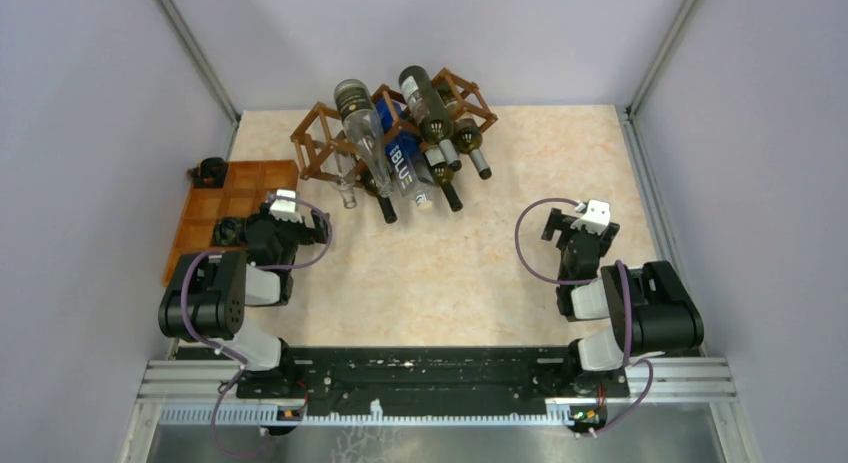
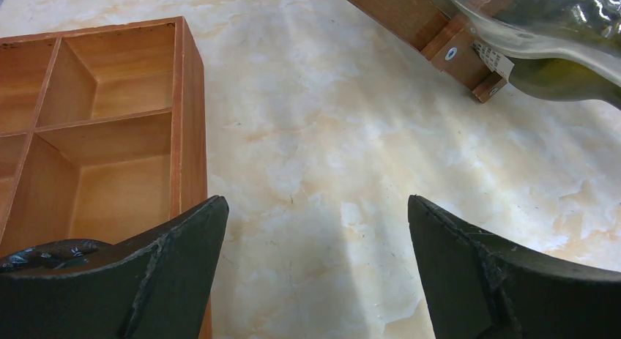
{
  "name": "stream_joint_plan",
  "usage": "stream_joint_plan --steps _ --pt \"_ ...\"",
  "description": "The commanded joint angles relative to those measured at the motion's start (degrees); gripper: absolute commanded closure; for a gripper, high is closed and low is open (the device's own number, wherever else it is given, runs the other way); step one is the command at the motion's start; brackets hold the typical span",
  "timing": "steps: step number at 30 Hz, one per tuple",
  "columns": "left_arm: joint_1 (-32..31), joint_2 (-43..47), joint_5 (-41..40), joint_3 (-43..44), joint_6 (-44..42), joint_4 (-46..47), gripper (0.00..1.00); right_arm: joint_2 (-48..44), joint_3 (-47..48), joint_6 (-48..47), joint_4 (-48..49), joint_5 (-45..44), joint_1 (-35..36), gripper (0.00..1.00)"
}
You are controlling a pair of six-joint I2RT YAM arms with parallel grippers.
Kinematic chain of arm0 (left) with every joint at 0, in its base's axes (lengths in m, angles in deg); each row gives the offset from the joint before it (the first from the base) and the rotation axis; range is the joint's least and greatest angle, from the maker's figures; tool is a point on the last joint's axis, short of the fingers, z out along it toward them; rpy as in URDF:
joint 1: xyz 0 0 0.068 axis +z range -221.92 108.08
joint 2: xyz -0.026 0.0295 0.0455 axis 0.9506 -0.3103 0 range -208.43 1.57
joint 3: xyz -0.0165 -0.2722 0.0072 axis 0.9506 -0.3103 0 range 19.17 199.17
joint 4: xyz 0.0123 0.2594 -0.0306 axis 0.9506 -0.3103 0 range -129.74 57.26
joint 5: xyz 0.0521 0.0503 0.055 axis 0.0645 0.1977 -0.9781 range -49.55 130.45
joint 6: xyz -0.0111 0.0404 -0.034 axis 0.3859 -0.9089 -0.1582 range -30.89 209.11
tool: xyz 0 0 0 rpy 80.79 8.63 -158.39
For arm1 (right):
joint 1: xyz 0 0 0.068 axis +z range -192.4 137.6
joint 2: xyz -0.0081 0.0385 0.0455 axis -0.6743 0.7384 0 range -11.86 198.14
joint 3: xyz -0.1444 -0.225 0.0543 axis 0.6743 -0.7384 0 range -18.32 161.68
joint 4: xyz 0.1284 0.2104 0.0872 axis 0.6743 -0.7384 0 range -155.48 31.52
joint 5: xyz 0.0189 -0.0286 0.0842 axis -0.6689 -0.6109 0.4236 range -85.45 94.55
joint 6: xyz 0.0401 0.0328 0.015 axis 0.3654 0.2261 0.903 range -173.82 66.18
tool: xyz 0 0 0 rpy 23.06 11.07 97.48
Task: Take the wine bottle off the wine rack
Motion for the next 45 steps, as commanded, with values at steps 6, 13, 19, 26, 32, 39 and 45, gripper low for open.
stream_joint_plan --steps 6,13,19,26,32,39,45 --pt "-0.4 -0.2 -0.3 0.8 -0.3 0.6 0.01 0.1 1.7 0.3 3.7 0.4 -0.5 0.01" --pt "-0.4 -0.3 -0.2 0.9 -0.4 0.5 0.01 0.1 1.7 0.3 3.6 0.3 -0.5 0.01" --pt "-0.4 0.3 1.7 0.6 -0.9 1.7 0.01 -2.7 1.9 1.6 0.5 -0.8 -0.7 0.01" --pt "-0.3 7.7 3.1 15.1 -2.1 -31.6 0.01 -13.5 4.9 2.1 -14.8 -6.2 -0.6 0.01" --pt "0.3 10.9 5.7 22.6 -2.7 -48.1 0.01 -23.8 12.9 14.7 -39.6 -9.9 -0.7 0.01" --pt "4.8 15.0 13.9 33.6 -2.7 -64.7 0.01 -22.9 33.7 23.6 -64.4 3.2 -0.6 0.01" --pt "6.8 13.9 17.1 45.5 -2.9 -79.4 0.01 -23.2 39.4 33.2 -60.7 28.0 -0.6 0.01"
